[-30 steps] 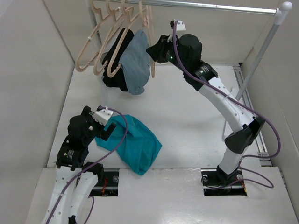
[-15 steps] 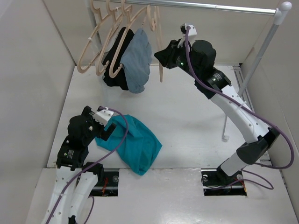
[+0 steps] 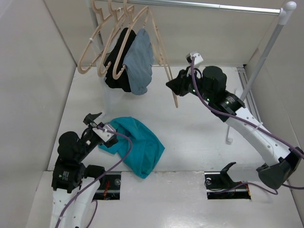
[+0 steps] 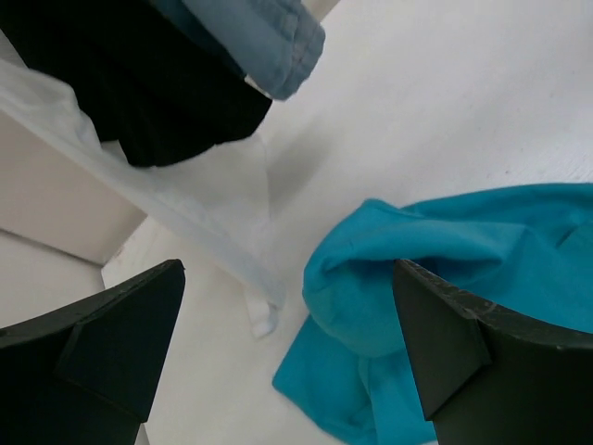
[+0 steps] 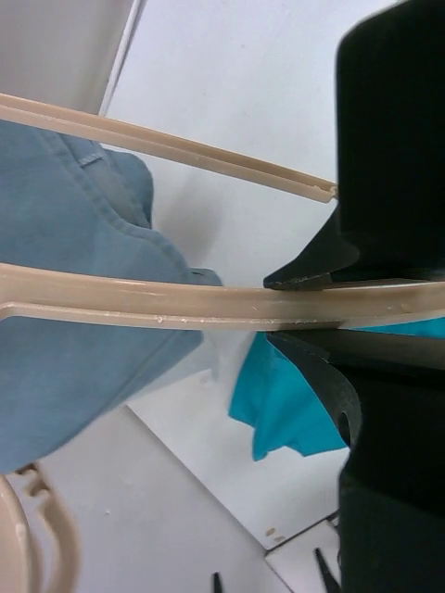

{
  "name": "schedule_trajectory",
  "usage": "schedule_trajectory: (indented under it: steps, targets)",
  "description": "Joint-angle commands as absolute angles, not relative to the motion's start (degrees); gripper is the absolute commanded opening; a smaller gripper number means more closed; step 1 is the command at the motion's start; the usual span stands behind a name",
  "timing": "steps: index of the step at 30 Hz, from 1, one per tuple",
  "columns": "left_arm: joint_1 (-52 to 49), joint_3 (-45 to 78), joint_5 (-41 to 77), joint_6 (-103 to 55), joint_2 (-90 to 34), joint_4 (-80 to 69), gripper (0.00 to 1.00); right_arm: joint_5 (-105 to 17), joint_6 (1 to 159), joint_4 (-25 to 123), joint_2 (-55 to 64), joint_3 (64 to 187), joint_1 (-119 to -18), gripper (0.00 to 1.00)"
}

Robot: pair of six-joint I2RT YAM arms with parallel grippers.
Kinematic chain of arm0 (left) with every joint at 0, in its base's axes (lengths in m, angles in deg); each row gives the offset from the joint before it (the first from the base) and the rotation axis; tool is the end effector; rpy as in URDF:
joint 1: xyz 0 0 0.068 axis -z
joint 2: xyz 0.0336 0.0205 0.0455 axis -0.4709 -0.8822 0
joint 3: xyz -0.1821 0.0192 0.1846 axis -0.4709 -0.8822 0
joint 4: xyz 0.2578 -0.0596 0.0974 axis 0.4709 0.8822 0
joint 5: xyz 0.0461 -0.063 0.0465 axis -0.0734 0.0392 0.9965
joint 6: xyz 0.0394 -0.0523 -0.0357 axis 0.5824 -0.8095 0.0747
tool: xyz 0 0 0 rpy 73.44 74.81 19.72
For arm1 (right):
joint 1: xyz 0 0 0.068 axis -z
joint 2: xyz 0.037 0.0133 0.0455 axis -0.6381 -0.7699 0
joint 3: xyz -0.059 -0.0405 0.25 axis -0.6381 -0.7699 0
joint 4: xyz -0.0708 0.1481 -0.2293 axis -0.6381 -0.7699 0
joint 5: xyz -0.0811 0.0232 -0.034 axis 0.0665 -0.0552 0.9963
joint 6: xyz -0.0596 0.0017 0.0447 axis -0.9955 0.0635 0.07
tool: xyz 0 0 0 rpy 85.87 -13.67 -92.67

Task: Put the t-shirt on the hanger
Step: Grab a hanger with the right arm

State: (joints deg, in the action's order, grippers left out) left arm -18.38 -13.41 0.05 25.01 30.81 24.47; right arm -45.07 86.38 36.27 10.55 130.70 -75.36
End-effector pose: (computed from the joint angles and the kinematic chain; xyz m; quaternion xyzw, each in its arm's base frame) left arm 0.1180 -0.0481 0.3492 0.4244 0.5813 0.0043 0.6942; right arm 0.2779 0.2120 0.4237 -0.1992 0.7241 0.3259 0.5743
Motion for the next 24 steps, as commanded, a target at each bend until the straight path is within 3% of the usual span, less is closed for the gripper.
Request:
schedule_trajectory:
  steps: [1, 5, 12, 19, 24]
  targets:
    - [-18.51, -10.44, -5.19, 24.51, 29.93, 18.72, 0.91, -48.64, 84.81, 38.37, 15.64, 126.05, -74.81, 0.0]
    - [-18.51, -6.84, -10.28, 30.47, 24.4, 20.04, 0.93, -53.99, 80.87, 33.54, 22.05, 118.58, -74.81, 0.0]
    - [-18.51, 7.3, -21.01, 39.36, 4.01, 27.86, 0.93, -66.3, 76.38, 24.58, 30.76, 107.66, -74.81, 0.0]
    - [-13.34, 10.57, -17.24, 49.37, -3.2, 26.9, 0.96, -69.03, 75.58, 14.91, 33.4, 105.54, -75.34, 0.0]
    - [-2.47, 10.23, -12.08, 55.01, -9.71, 29.28, 0.96, -72.63, 76.11, 12.18, 33.33, 105.01, -75.34, 0.0]
